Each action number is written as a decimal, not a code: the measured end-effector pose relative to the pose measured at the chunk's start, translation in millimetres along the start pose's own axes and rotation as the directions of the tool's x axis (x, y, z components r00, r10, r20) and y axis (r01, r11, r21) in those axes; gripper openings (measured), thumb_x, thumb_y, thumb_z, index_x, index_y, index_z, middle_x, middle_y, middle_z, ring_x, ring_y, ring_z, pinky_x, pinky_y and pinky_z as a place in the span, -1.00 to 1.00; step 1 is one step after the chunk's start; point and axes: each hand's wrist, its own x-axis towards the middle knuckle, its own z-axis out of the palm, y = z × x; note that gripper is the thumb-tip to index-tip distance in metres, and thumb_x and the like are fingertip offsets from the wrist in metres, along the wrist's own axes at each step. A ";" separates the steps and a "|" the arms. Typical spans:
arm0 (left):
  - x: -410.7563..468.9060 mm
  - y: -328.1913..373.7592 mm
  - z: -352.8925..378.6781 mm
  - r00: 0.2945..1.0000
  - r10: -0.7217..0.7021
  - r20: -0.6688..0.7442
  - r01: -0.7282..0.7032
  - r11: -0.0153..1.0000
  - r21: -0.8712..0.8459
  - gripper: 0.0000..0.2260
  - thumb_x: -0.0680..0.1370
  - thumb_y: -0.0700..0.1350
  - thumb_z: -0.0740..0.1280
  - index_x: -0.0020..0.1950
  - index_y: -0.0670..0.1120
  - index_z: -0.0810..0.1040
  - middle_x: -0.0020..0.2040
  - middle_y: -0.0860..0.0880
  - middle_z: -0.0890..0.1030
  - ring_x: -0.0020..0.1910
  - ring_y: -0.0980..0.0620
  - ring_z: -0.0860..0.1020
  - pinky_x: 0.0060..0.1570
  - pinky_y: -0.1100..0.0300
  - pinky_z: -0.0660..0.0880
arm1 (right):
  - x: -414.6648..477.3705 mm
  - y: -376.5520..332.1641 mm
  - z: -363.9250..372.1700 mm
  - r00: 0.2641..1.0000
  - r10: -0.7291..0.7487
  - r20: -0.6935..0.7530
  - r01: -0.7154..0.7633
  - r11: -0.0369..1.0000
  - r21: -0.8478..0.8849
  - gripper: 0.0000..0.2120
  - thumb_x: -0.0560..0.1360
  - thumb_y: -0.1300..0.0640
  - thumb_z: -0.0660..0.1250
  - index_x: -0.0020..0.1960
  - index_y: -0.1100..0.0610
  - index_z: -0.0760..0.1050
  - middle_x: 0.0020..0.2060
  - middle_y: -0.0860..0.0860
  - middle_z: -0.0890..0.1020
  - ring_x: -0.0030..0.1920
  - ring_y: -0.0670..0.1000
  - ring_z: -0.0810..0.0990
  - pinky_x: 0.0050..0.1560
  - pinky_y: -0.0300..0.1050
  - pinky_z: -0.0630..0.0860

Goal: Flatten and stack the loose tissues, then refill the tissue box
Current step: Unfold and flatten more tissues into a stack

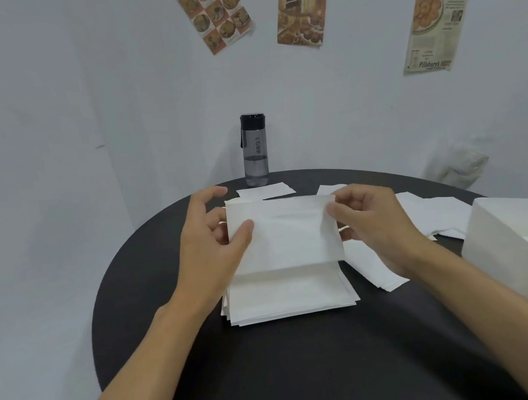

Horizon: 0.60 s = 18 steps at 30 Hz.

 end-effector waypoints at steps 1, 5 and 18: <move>0.3 1.4 0.4 1.000 -0.026 -0.004 0.026 0.999 -0.033 -0.55 0.54 -0.29 0.43 0.22 0.17 0.38 -0.09 -0.05 0.71 -0.14 -0.35 0.63 -0.06 -0.30 0.60 | -0.5 0.7 -0.6 0.999 0.034 0.034 -0.034 0.999 -0.002 -0.93 0.54 0.33 0.35 -0.03 0.22 0.59 -0.22 0.22 0.60 -0.26 0.07 0.60 -0.22 -0.07 0.57; 2.6 -0.1 0.6 0.995 -0.100 0.026 0.101 0.993 -0.062 -0.59 0.52 -0.28 0.44 0.22 0.11 0.41 -0.21 -0.01 0.71 -0.30 -0.29 0.55 -0.19 -0.16 0.56 | -0.3 8.0 -0.9 0.984 0.131 0.118 -0.113 0.983 -0.145 -0.81 0.50 0.29 0.42 0.09 0.11 0.54 -0.32 0.04 0.49 -0.42 0.04 0.49 -0.26 -0.12 0.50; -0.4 -5.6 0.4 0.983 -0.099 0.157 0.062 0.973 0.220 -0.79 0.52 -0.24 0.42 0.05 0.06 0.57 -0.22 0.08 0.64 -0.30 0.24 0.50 -0.20 0.30 0.40 | 0.4 21.2 -0.4 0.957 0.157 0.244 -0.040 0.904 -0.426 -0.95 0.48 0.14 0.45 -0.06 0.05 0.61 -0.29 -0.04 0.57 -0.30 -0.09 0.46 -0.22 -0.26 0.38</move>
